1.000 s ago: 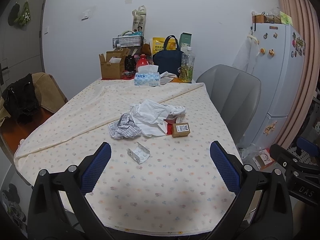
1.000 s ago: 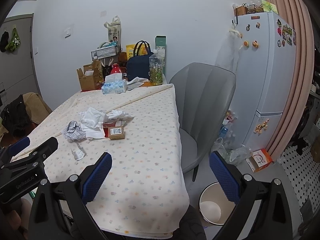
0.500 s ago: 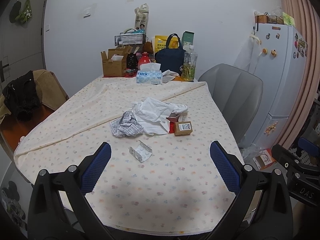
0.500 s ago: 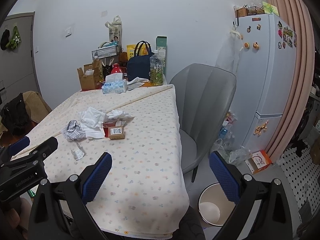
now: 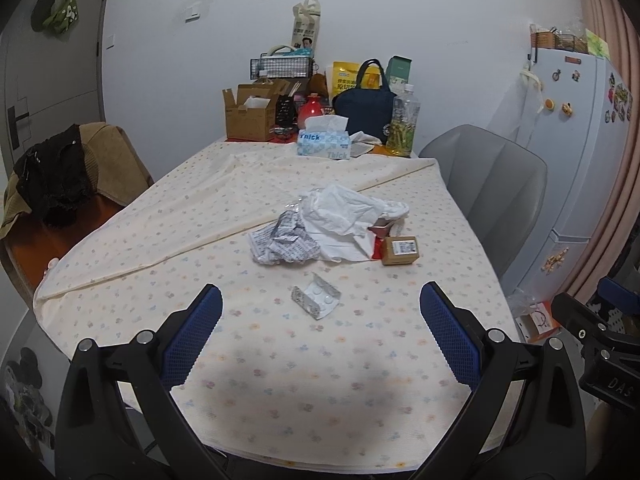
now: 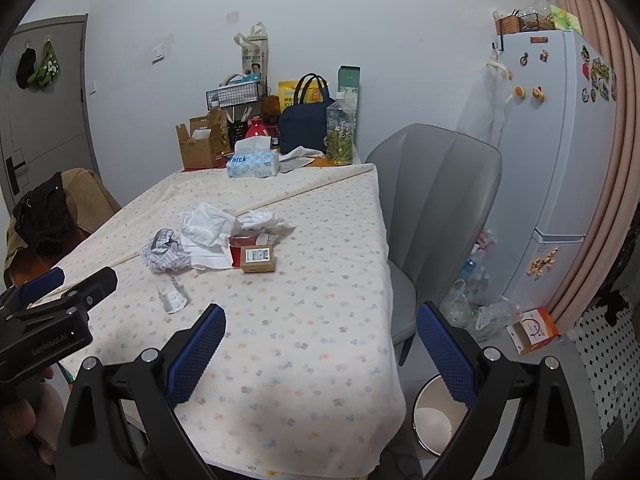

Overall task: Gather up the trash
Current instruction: 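Grasp the silver blister pack with the left gripper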

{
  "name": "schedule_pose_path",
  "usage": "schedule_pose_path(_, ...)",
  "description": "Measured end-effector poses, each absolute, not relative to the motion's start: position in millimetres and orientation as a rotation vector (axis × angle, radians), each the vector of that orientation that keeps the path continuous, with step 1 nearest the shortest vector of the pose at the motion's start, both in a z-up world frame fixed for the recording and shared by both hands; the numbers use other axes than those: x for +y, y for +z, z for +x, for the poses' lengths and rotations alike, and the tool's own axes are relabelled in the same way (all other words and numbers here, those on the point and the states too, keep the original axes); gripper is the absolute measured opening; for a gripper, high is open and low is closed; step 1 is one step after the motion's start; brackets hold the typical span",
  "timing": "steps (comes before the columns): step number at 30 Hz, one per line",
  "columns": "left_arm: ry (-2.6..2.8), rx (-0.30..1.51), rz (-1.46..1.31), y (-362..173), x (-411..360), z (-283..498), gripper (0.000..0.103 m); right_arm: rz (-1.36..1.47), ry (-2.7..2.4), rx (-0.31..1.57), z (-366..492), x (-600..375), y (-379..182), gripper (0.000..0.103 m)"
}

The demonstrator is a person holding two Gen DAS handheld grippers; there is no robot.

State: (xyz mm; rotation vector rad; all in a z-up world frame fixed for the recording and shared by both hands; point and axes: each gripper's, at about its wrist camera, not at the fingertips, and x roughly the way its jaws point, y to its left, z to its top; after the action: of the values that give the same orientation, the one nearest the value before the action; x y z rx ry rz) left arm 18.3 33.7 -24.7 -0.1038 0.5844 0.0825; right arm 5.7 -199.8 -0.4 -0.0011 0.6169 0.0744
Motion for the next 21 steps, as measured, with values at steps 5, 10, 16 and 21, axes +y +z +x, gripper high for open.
schedule_pose_path(5,0.103,0.624,-0.128,-38.0,51.0,29.1,0.098,0.009,0.111,0.656,21.0,-191.9,-14.1,0.089)
schedule_pose_path(10,0.098,0.685,-0.15,-57.9,57.5,50.7,0.092,0.018,0.144,0.698,39.1,-187.2,-29.1,0.09)
schedule_pose_path(16,0.083,0.757,-0.168,-82.3,55.3,82.0,0.082,0.034,0.139,0.74,62.3,-192.1,-44.2,0.093)
schedule_pose_path(21,0.083,0.797,-0.181,-95.9,49.6,104.4,0.082,0.034,0.137,0.765,81.8,-197.0,-53.0,0.094)
